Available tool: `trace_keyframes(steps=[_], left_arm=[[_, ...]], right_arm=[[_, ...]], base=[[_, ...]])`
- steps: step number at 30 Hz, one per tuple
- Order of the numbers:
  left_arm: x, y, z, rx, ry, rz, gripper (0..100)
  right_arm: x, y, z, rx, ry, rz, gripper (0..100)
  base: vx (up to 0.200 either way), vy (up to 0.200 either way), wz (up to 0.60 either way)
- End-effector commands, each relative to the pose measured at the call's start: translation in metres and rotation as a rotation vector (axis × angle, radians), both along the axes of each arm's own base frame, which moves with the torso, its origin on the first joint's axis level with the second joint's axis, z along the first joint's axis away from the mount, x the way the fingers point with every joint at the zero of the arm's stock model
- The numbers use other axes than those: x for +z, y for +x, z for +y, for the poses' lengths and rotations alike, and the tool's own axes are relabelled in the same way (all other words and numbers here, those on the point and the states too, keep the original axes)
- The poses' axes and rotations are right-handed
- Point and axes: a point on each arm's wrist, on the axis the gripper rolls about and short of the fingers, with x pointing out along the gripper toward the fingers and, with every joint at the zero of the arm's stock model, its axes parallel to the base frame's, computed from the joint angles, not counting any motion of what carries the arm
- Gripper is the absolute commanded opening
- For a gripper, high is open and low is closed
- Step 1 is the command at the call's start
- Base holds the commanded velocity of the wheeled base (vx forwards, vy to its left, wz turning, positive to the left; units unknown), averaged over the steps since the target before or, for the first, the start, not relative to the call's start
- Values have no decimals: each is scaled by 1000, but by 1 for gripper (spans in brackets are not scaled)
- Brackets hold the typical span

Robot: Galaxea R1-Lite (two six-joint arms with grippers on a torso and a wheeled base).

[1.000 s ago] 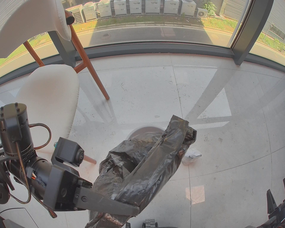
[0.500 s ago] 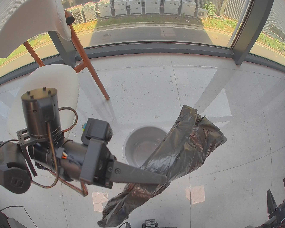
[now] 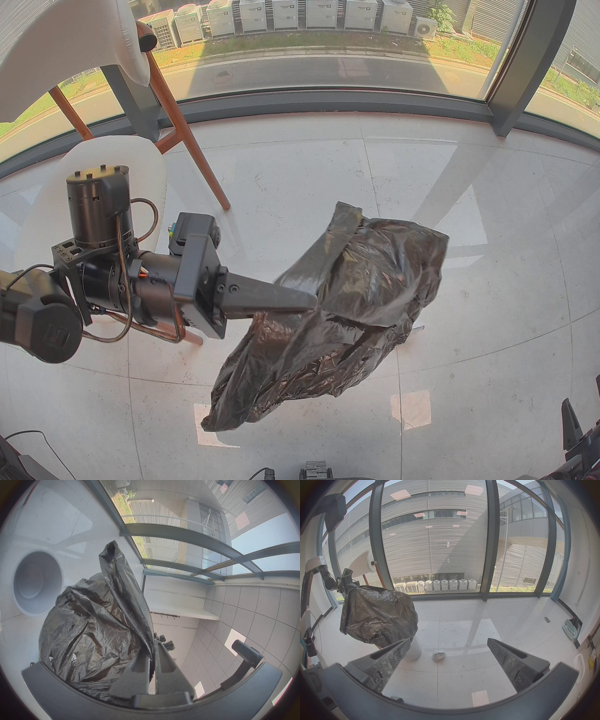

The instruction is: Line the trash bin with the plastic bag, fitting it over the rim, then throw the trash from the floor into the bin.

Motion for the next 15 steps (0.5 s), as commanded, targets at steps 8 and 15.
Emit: trace_keyframes(steps=[8,15], left_arm=[[-10,29,20,90,1,-100,0],[-16,33,19,94,5,-104,0]], right_arm=[[-5,0,0,1,0,4,100],[-5,0,0,1,0,4,100]], base=[[0,0,0],[0,0,0]])
